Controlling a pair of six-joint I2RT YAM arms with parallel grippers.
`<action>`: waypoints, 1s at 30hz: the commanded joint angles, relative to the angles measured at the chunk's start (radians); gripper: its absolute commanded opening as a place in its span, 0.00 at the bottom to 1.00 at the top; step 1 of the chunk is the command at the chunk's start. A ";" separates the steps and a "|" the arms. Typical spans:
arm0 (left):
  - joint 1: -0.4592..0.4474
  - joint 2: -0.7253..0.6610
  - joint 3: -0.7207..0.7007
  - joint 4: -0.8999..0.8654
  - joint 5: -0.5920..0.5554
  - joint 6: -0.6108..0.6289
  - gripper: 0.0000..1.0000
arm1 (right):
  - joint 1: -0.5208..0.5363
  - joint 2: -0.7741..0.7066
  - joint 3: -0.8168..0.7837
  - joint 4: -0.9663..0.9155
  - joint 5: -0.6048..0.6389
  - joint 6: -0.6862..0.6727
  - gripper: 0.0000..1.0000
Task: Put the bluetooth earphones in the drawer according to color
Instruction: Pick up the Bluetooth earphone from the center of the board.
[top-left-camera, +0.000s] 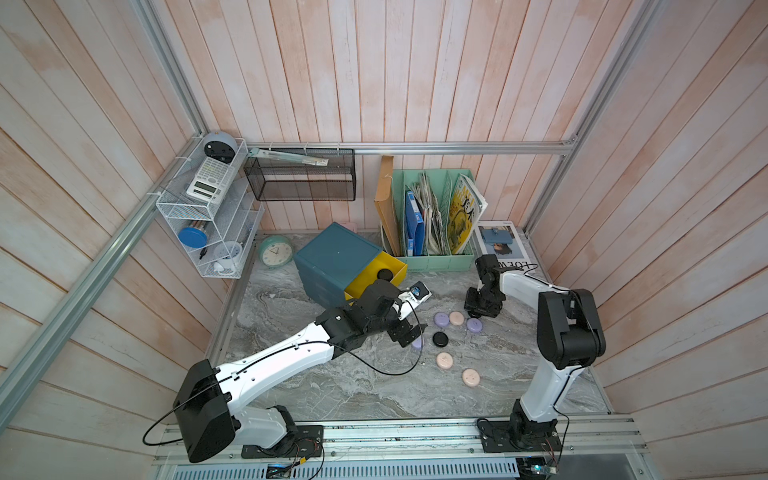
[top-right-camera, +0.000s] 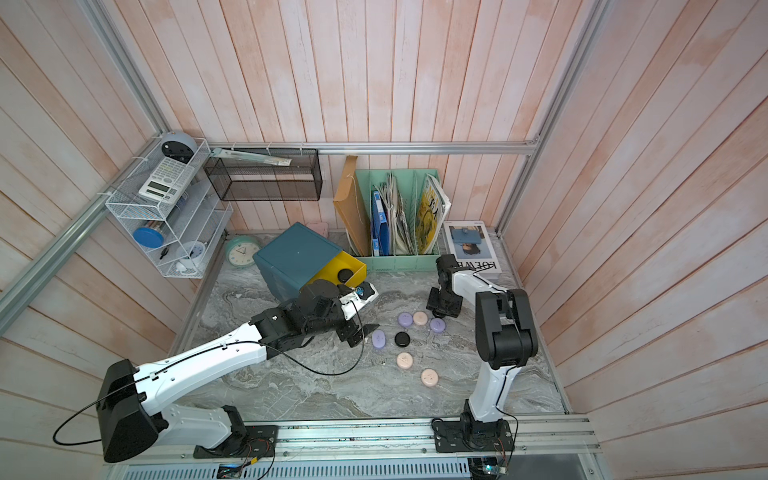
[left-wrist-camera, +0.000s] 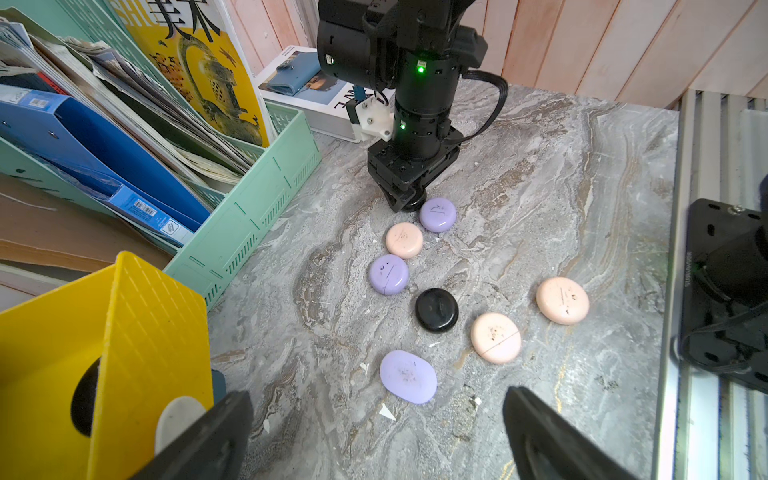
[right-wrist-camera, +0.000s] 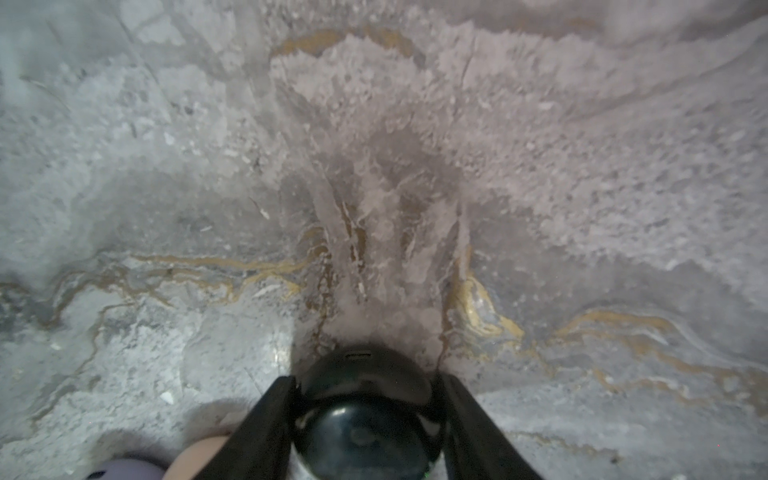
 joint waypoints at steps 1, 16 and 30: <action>-0.004 -0.007 0.030 -0.014 -0.012 0.019 1.00 | 0.000 0.012 -0.032 0.008 -0.008 -0.001 0.56; -0.004 -0.027 0.033 -0.021 -0.011 0.024 1.00 | 0.019 -0.108 -0.065 0.028 0.034 -0.002 0.21; 0.016 -0.052 0.033 -0.040 -0.050 0.054 1.00 | 0.037 -0.165 -0.059 0.018 0.025 -0.028 0.00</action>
